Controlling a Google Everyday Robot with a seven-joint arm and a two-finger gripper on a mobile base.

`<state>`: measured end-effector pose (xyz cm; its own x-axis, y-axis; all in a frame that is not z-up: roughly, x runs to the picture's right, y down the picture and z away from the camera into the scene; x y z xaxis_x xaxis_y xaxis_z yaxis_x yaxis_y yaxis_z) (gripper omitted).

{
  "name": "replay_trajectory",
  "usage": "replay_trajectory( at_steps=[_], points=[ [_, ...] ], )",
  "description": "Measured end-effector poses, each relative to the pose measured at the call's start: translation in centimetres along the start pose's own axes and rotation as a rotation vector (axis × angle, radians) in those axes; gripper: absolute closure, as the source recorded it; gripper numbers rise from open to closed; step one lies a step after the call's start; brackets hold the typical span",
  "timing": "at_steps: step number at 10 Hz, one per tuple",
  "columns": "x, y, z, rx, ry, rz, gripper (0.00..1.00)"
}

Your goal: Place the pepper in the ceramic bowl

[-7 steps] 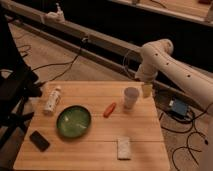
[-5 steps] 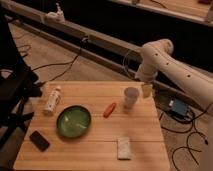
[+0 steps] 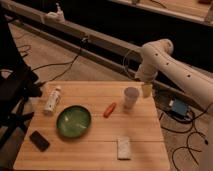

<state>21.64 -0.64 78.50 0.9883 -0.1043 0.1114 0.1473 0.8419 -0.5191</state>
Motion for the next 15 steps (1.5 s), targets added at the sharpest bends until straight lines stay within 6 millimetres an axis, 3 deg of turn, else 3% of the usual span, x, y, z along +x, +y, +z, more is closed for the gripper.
replay_trajectory(
  at_steps=[11,13,15],
  points=[
    [-0.3,-0.1,0.0,0.003,-0.008,-0.001,0.2],
    [-3.4,-0.4,0.1,0.019,-0.131,-0.013,0.2],
    [-7.7,-0.5,-0.8,0.045,-0.326,-0.058,0.2]
  ],
)
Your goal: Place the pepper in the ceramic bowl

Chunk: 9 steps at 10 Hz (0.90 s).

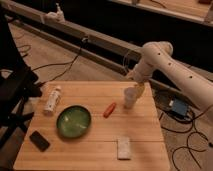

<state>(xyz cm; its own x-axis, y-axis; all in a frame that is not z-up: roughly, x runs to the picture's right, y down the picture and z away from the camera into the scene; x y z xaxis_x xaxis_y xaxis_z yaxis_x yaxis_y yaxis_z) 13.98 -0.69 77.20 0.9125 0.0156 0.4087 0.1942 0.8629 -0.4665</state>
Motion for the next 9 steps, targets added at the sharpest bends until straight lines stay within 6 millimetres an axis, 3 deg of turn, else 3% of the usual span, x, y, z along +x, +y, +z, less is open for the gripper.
replay_trajectory(
  at_steps=[3,5,9],
  points=[
    [-6.4,0.4,1.3,0.002,-0.248,-0.133,0.2],
    [-7.3,1.6,2.9,-0.027,-0.286,-0.191,0.2],
    [-8.2,3.4,8.4,-0.089,-0.241,-0.296,0.2]
  ],
)
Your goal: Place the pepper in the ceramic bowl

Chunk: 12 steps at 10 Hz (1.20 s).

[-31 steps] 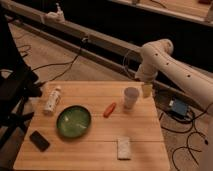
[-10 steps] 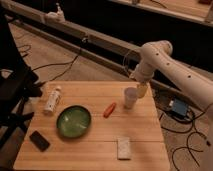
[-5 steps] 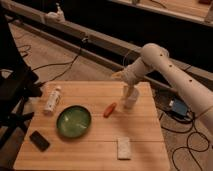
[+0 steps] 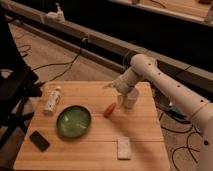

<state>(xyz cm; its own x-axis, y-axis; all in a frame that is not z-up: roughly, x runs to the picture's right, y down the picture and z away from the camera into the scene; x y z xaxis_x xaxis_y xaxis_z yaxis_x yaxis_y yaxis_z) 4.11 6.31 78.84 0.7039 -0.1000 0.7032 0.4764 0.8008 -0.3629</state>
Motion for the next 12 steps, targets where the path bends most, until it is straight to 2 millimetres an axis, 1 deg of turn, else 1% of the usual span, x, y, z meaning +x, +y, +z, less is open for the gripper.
replay_trajectory(
  at_steps=[3,7,8,10,12],
  points=[
    [1.1,0.0,3.4,-0.037,0.07,0.007,0.2],
    [1.2,0.0,3.4,-0.036,0.073,0.008,0.2],
    [2.2,0.2,3.2,-0.041,0.093,0.022,0.2],
    [4.9,1.2,3.4,-0.066,0.146,0.072,0.2],
    [6.5,1.8,4.7,-0.088,0.172,0.109,0.2]
  ],
)
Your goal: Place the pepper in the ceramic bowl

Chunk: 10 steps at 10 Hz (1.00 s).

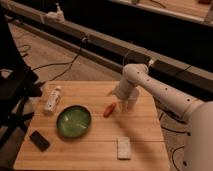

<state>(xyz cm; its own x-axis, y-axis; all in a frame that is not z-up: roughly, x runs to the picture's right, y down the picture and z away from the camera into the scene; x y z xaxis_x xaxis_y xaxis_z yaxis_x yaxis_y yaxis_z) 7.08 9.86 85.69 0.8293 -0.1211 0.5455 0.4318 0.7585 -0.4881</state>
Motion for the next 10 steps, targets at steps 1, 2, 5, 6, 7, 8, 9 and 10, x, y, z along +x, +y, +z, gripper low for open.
replay_trajectory(
  at_steps=[1,2,5,6,7,8,9,10],
  points=[
    [0.8,-0.2,1.2,-0.003,0.008,0.026,0.2],
    [1.1,-0.3,2.1,-0.005,0.009,0.041,0.2],
    [0.8,-0.4,4.8,-0.03,-0.011,0.057,0.21],
    [0.8,-0.2,5.6,-0.041,-0.015,0.064,0.27],
    [1.0,0.0,6.3,-0.052,-0.018,0.069,0.36],
    [1.2,0.2,6.8,-0.061,-0.018,0.077,0.47],
    [1.4,0.2,7.0,-0.062,-0.019,0.088,0.57],
    [1.5,0.1,7.0,-0.059,-0.015,0.096,0.66]
  ],
)
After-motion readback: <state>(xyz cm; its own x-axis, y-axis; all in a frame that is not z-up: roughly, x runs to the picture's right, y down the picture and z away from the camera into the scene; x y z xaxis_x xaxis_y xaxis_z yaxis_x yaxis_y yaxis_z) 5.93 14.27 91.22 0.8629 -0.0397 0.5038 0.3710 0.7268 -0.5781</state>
